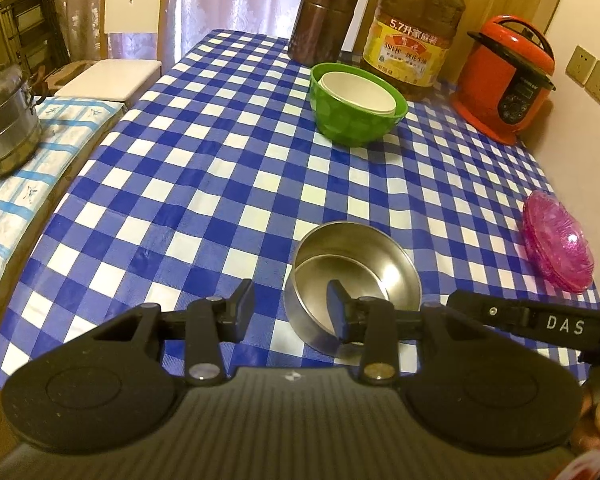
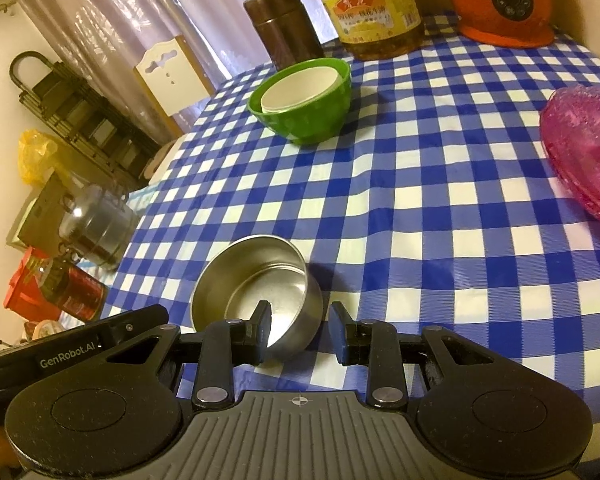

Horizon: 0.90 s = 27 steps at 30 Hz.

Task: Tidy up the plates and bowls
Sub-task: 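Close the left gripper on the steel bowl rim while the right gripper grips it too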

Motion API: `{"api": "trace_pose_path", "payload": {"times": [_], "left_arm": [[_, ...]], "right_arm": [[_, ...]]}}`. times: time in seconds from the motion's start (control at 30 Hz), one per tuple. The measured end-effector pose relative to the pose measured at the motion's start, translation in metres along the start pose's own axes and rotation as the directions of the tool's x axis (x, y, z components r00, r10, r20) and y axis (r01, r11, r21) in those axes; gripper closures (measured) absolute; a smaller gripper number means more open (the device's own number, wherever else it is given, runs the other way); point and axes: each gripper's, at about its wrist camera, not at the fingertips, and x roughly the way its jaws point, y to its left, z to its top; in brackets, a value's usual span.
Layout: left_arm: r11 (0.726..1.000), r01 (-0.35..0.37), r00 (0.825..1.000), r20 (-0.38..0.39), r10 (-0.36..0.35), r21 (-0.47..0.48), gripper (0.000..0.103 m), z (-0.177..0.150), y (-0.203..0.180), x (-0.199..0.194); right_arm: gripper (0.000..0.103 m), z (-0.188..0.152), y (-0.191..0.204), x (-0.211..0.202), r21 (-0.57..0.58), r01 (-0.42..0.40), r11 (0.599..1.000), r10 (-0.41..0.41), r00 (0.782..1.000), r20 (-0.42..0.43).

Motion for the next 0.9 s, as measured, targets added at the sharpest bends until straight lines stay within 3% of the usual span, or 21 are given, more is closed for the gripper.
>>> {"api": "trace_pose_path", "payload": {"times": [0.43,0.9], "left_arm": [[1.000,0.007,0.999,-0.043,-0.006,0.022,0.074,0.012,0.002,0.033],[0.998,0.027,0.987,-0.160,-0.017,0.062,0.085,0.014,-0.005,0.058]], "right_arm": [[0.071,0.005,-0.004,0.026,0.010,0.003,1.000,-0.002,1.000,-0.025],[0.071,0.008,-0.004,0.039,0.019,-0.003,1.000,0.004,0.999,-0.041]]}}
